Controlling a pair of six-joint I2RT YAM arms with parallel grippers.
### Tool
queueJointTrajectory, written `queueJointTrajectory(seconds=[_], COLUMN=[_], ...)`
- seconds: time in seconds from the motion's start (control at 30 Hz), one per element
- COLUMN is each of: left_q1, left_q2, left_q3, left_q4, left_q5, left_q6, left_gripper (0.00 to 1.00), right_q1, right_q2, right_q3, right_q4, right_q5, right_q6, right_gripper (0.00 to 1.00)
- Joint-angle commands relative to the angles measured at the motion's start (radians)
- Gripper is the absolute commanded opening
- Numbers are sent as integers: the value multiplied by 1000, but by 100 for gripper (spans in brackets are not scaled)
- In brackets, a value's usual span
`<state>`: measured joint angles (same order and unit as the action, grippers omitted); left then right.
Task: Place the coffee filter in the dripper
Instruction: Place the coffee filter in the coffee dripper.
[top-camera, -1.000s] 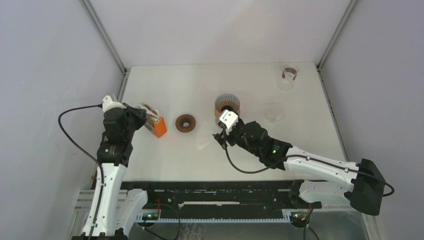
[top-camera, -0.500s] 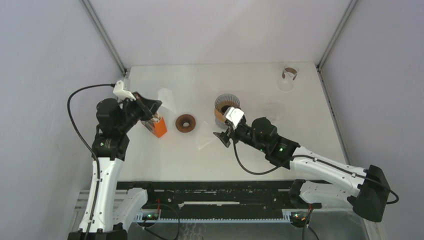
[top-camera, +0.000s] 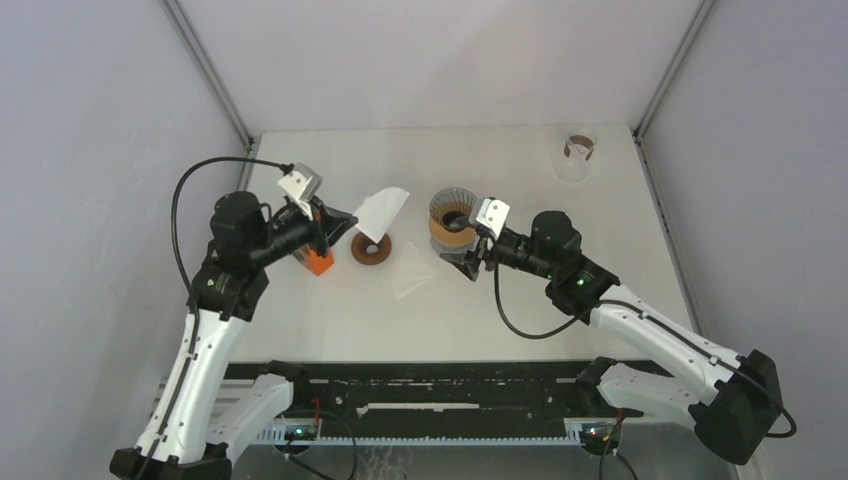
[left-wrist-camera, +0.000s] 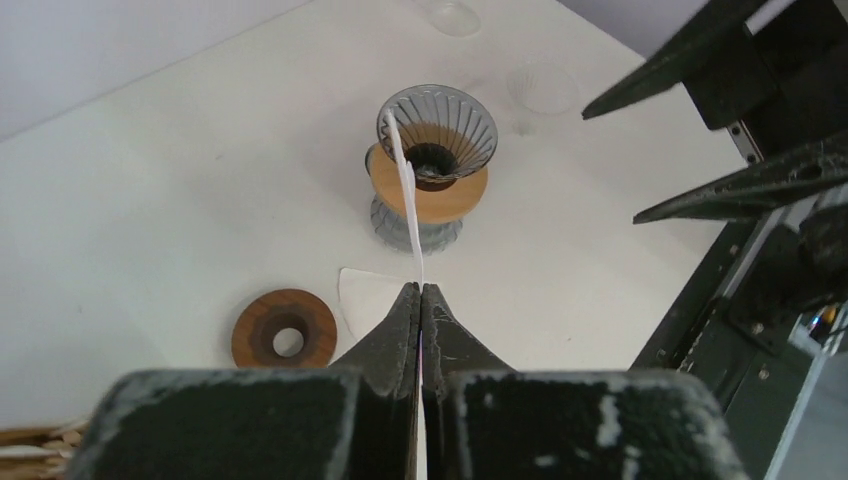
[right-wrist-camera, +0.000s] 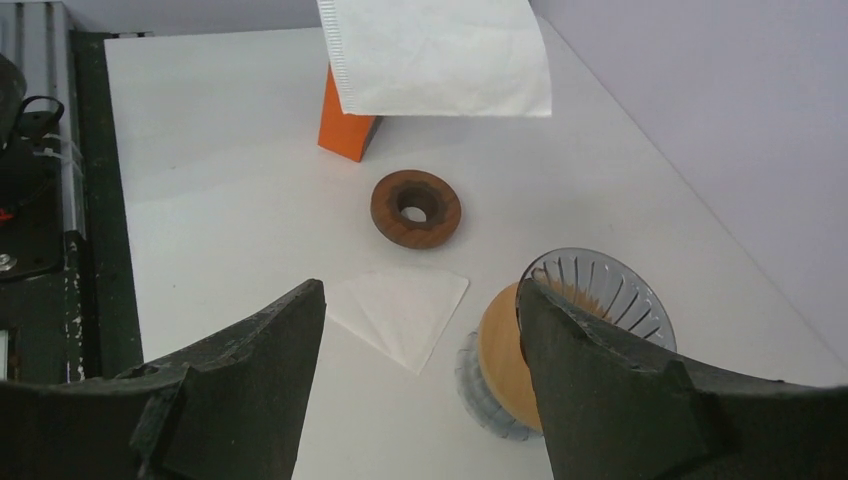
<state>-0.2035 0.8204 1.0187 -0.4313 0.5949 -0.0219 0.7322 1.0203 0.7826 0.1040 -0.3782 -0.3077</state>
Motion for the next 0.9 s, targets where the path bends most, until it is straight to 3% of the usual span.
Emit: queueJointTrajectory(seconds=[0.0, 0.17, 0.47, 0.87], left_q1=[-61, -123, -190, -241], left_q2=[19, 52, 70, 95], left_q3=[103, 131, 143, 141], left_q4=[-55, -121, -148, -148], left_q5=[43, 22, -4, -5], left_q6=[210, 308, 331, 315], left_gripper=[0, 0, 0, 0], right_q1=[-19, -44, -38, 40], right_q2=[-15, 21, 86, 207], right_q3=[45, 116, 212, 290], right_q4=[52, 0, -19, -4], right_q5=[-189, -302, -380, -292], right_q6=[-93, -147, -197, -321], right_gripper=[79, 80, 78, 65])
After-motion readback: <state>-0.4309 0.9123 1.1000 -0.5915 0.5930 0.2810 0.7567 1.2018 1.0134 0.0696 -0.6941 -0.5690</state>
